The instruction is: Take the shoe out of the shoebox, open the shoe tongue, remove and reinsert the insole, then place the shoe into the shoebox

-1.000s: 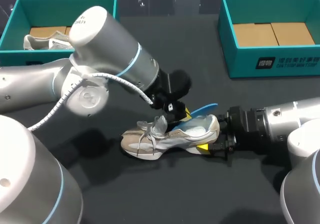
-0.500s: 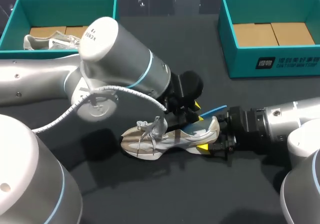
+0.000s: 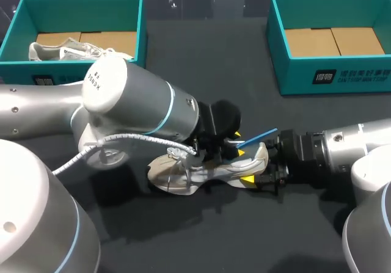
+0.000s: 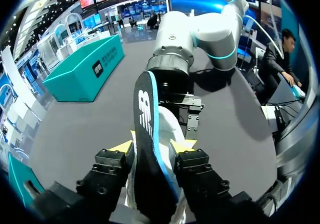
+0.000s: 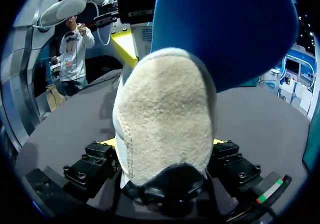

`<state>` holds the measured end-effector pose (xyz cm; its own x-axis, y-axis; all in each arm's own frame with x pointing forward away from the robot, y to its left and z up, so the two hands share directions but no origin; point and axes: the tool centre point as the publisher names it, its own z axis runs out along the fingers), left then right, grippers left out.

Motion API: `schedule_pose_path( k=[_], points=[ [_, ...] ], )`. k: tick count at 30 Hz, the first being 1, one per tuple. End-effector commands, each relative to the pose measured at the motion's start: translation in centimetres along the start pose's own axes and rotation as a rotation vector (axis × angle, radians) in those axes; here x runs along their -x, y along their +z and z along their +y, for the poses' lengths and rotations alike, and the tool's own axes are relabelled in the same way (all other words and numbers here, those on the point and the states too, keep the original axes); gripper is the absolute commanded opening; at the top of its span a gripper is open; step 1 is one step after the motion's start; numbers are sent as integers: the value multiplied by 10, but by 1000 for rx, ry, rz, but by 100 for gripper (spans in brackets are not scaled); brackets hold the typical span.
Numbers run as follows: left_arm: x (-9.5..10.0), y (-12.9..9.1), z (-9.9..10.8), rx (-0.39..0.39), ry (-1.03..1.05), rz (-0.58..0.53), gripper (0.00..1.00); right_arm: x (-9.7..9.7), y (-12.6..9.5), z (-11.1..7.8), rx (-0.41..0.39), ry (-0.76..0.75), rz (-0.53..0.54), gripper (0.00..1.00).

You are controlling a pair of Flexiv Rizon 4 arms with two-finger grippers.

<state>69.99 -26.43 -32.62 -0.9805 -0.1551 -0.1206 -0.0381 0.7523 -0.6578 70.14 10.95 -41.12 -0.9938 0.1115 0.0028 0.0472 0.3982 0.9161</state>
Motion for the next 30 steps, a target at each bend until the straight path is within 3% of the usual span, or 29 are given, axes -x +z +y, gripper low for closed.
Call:
schedule_pose_path(
  k=[1,12,14,17,22,30],
  points=[
    [1,10,1,-6,-1,3,45,-1,2,1,-6,1,0,0],
    [5,30,1,7,10,-28,38,-1,2,1,-6,1,0,0],
    [5,32,1,10,9,-28,27,-1,2,1,-6,1,0,0],
    [8,33,0,12,3,-29,0,-1,2,1,-6,1,0,0],
    [12,27,-5,4,-11,-23,0,-1,2,1,-6,1,0,0],
    [13,4,-25,5,-61,108,0,-1,2,1,-6,1,0,0]
  ],
)
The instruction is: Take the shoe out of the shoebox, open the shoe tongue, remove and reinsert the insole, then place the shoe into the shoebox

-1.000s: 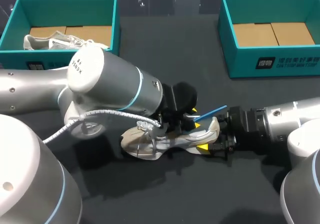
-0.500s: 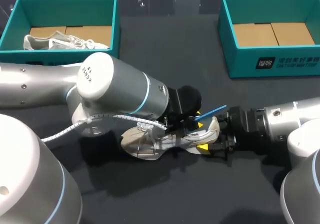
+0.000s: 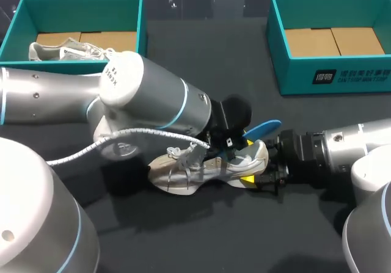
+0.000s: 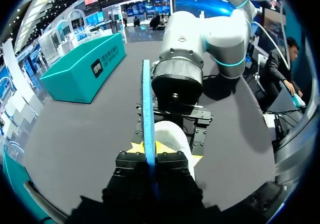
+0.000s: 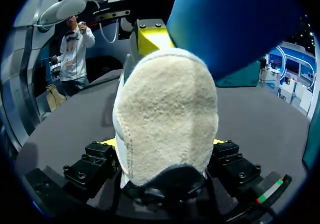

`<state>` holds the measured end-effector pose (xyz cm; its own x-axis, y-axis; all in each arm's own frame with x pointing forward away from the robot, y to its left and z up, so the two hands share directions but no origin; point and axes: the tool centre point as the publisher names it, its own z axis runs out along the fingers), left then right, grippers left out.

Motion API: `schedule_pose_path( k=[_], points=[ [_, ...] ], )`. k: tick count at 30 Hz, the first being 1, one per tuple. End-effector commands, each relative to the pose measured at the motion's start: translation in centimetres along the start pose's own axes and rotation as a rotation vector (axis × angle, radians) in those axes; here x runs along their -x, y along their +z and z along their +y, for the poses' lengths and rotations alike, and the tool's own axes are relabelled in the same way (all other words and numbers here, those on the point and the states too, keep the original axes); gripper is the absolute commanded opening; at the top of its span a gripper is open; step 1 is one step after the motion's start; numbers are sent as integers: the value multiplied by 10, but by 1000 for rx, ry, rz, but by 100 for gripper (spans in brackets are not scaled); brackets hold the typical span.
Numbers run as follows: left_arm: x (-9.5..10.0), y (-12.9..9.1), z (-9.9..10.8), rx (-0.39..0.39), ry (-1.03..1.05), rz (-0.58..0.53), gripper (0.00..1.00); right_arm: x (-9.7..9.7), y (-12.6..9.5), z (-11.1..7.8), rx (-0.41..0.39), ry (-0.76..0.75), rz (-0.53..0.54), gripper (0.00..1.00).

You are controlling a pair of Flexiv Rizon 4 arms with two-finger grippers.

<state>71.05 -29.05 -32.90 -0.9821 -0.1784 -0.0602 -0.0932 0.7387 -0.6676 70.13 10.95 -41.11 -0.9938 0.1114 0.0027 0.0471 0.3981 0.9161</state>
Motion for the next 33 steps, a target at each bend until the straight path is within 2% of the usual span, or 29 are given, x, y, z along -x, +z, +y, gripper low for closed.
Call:
schedule_pose_path(
  k=[1,6,9,23,24,27,30,33],
  points=[
    [6,-20,-11,14,-12,99,0,-1,2,1,-7,1,0,0],
    [-2,-38,-30,-1,-21,188,0,-1,2,1,-7,1,0,0],
    [-11,-56,-48,-32,-24,296,0,-1,2,1,-7,1,0,0],
    [-11,-56,-48,-32,-24,296,0,-1,2,1,-7,1,0,0],
    [-9,-56,-47,-49,-61,275,0,-1,2,1,-7,1,0,0],
    [-9,-76,-56,-128,-145,351,0,-1,2,1,-7,1,0,0],
    [-13,-97,-71,-211,-167,385,0,-1,2,1,-7,1,0,0],
    [-21,-123,-90,-328,-183,433,0,-1,2,1,-7,1,0,0]
  ],
)
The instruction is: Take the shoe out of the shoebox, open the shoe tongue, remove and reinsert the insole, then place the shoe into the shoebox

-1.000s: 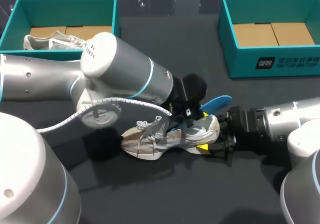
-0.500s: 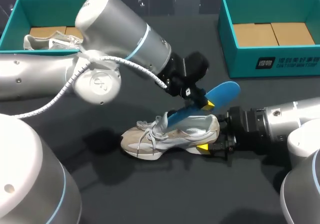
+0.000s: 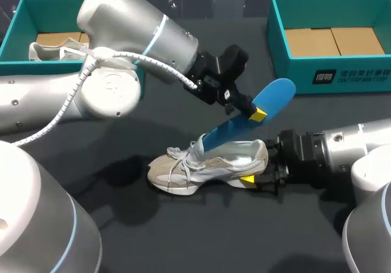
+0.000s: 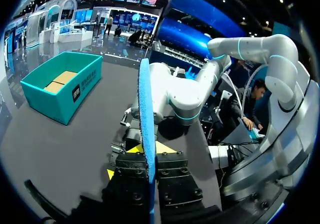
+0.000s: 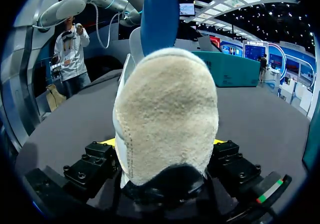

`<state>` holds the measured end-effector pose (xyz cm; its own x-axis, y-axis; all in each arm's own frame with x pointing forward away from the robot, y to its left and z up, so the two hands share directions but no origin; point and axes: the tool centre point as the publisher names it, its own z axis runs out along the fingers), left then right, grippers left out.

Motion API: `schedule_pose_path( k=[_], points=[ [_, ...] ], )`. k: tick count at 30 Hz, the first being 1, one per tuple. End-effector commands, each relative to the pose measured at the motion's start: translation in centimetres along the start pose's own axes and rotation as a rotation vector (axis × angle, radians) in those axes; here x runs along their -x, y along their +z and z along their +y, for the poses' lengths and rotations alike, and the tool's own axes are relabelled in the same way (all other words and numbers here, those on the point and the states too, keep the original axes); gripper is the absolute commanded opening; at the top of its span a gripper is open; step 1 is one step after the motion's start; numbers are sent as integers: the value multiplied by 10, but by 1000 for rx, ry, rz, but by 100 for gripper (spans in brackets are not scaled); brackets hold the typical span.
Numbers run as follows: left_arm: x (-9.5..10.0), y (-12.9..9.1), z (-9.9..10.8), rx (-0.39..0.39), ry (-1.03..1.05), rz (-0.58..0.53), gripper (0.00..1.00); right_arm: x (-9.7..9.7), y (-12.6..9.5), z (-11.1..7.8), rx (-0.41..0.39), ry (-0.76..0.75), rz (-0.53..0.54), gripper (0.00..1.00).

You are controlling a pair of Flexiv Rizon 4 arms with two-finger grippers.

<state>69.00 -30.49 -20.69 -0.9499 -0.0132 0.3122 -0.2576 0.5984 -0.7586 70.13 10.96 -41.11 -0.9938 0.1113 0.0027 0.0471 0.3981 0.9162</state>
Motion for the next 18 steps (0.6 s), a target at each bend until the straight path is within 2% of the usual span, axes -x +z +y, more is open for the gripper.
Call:
schedule_pose_path(
  k=[1,15,18],
  points=[
    [-30,-42,-12,-209,14,102,0,-1,2,1,-7,1,0,0],
    [-30,-42,-12,-209,14,102,0,-1,2,1,-7,1,0,0],
    [-37,-53,-18,-346,-48,139,0,-1,2,1,-7,1,0,0]
  ],
)
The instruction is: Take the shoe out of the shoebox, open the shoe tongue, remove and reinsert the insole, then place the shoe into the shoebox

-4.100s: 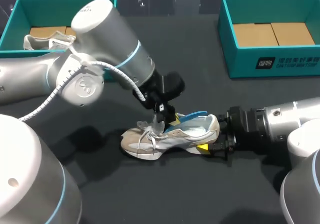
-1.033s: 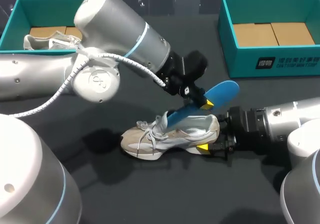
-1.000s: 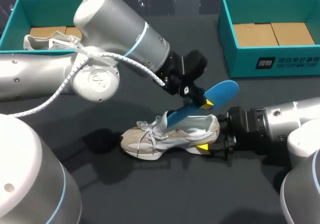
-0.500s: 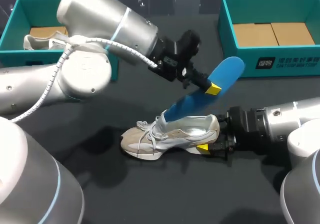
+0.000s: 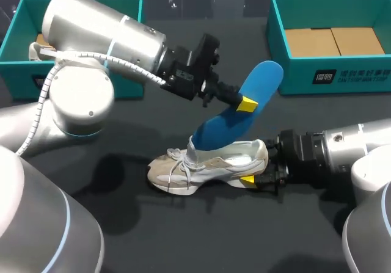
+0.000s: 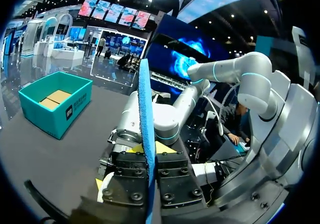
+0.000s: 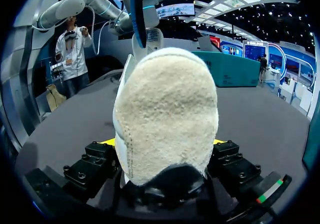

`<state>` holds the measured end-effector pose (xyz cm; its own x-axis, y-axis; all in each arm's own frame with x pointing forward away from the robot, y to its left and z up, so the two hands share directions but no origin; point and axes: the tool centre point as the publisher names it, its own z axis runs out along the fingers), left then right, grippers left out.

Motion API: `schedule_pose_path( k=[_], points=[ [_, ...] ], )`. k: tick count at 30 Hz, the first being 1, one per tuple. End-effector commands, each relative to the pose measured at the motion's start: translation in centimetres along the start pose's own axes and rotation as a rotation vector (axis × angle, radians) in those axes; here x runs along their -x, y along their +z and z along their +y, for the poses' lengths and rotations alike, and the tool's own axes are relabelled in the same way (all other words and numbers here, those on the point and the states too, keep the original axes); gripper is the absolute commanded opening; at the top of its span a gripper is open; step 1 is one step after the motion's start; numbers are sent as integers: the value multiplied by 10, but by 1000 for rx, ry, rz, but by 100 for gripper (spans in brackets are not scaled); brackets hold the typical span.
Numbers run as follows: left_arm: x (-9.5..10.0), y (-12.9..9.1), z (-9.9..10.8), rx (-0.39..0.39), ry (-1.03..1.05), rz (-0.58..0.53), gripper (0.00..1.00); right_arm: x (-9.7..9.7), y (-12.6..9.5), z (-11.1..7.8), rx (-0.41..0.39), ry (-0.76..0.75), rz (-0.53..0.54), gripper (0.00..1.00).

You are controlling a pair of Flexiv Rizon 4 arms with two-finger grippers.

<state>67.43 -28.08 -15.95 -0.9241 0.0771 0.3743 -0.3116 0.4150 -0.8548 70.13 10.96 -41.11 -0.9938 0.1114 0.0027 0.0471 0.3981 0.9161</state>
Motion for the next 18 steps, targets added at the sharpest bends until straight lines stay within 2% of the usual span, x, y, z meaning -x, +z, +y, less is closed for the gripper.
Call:
schedule_pose_path(
  k=[1,5,9,18],
  points=[
    [-15,-10,-9,-181,-47,37,0,-1,2,1,-7,1,0,0],
    [-38,-10,-40,-312,-27,93,0,-1,2,1,-7,1,0,0],
    [-76,-26,-64,-424,-15,153,0,-1,2,1,-7,1,0,0],
    [-76,-26,-64,-424,-15,153,0,-1,2,1,-7,1,0,0]
  ],
)
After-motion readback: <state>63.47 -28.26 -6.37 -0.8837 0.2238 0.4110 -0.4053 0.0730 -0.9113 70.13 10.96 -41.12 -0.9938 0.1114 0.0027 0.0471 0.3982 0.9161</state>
